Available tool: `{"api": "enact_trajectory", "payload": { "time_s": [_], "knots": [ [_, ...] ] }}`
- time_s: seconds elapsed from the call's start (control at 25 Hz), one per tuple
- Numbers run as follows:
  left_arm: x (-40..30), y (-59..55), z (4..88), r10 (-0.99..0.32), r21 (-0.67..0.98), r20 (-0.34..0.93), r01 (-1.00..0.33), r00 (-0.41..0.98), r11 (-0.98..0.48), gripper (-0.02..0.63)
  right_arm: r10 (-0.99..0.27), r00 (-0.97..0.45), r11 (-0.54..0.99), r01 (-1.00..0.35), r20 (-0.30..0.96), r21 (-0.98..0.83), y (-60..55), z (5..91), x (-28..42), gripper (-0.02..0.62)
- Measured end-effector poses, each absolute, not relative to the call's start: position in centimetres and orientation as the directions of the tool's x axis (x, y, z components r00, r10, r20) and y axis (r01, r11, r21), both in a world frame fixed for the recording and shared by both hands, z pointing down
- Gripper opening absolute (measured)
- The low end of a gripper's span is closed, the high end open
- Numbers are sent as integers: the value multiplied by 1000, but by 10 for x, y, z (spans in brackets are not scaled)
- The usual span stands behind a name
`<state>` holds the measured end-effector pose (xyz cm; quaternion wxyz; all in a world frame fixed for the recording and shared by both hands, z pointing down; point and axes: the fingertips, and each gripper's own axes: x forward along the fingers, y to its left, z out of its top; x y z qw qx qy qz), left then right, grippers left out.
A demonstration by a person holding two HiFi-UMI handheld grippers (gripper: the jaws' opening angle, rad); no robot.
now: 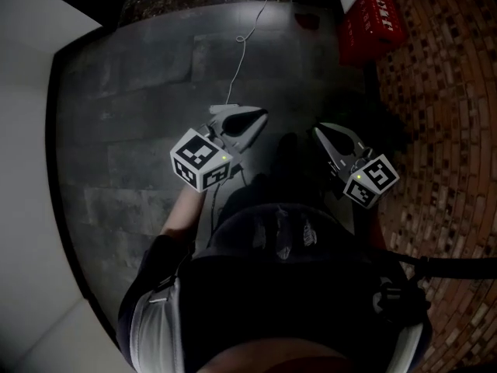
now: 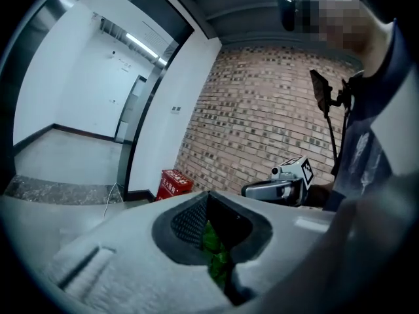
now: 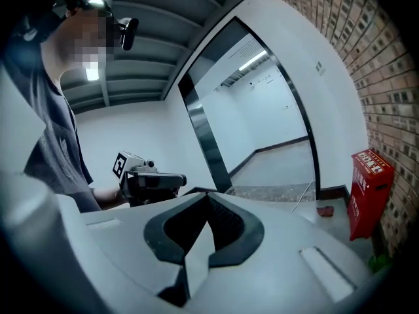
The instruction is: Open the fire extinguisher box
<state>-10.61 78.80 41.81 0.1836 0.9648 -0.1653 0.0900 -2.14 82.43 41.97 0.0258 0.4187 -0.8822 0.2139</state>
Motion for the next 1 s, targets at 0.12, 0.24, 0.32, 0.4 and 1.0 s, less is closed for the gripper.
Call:
{"api": "enact_trajectory", "payload": {
  "time_s": [0.12,0.24,0.32,0.4,1.0],
  "knots": [
    [-76,758,421,-277,323,265,-355,924,-877,-3,-721,-654,550,-741,228,-385,789,429,6,2],
    [-31,721,419,-273,295,291,-357,917,-886,-3,-706,-672,564,-725,224,-396,752,432,42,2],
    [-6,699,415,-276,273,300,-360,913,-892,-3,-701,-680,569,-715,215,-407,730,433,62,2],
    [12,680,411,-276,268,294,-356,915,-895,-3,-702,-678,570,-717,216,-401,709,433,78,2],
    [83,555,401,-151,241,293,-226,944,-944,-3,-804,-549,454,-814,226,-362,602,434,153,2]
  ]
}}
